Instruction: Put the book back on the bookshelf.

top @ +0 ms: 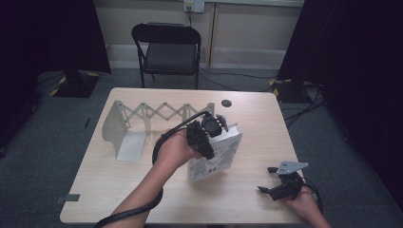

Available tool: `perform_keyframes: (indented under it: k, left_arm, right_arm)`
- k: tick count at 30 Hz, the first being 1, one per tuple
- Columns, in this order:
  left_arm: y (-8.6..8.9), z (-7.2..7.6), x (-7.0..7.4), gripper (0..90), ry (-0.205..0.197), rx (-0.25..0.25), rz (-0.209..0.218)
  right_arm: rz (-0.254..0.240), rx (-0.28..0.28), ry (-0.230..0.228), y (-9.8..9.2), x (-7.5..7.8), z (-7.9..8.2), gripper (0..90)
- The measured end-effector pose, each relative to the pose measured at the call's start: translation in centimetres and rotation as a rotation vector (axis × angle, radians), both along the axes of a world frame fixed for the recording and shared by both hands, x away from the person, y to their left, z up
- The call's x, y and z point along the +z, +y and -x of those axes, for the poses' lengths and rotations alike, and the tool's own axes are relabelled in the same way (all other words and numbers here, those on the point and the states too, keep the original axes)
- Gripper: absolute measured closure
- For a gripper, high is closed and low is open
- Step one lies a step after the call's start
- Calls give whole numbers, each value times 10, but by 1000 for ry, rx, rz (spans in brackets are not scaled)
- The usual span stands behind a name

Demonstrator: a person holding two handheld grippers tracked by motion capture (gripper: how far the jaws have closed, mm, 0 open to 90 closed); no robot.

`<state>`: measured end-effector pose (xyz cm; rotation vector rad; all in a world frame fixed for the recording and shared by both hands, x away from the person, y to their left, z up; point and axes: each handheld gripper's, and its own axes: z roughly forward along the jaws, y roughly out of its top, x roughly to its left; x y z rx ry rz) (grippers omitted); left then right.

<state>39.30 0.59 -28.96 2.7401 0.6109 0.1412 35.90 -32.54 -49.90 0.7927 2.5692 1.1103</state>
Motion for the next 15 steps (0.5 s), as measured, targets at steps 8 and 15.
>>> perform_keyframes:
  k: [8, 15]
  left_arm:
    - [10, -1, 1, 535, 10, 16, -4]
    - [16, 0, -1, 535, 6, 30, -8]
  right_arm:
    - [0, 0, 0, 0, 0, 0, 102]
    - [0, 0, 0, 0, 0, 0, 102]
